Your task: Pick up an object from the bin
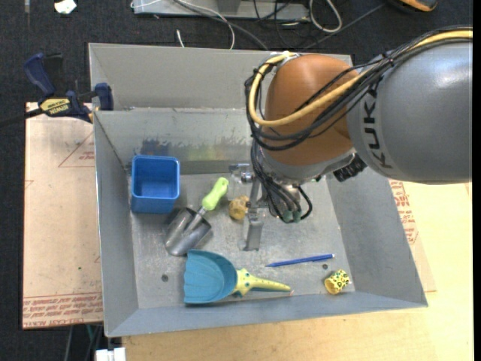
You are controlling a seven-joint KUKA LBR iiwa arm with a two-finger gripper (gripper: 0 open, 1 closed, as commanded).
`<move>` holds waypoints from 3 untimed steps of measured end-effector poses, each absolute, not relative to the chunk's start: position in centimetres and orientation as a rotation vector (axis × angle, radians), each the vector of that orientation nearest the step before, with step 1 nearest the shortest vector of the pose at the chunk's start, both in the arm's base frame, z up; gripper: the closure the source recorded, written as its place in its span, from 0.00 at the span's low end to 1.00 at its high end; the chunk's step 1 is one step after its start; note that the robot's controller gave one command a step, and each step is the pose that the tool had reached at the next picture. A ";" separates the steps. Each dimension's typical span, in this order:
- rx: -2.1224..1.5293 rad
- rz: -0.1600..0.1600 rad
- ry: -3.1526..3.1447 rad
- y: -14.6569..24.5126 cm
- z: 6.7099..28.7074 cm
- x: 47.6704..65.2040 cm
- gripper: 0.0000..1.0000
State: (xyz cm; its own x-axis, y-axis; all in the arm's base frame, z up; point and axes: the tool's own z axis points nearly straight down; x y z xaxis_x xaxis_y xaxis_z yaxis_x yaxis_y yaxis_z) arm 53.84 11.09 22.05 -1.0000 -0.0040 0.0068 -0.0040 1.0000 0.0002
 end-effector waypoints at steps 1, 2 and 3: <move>0.001 -0.003 -3.142 11.0 22.5 54.0 0.00; 0.092 -0.004 -3.143 12.6 14.3 51.0 0.00; -0.081 -0.012 -3.166 14.5 6.9 48.2 0.00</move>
Offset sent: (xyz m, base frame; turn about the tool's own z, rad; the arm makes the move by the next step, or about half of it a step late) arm -0.0564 0.0284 -0.1505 -0.1063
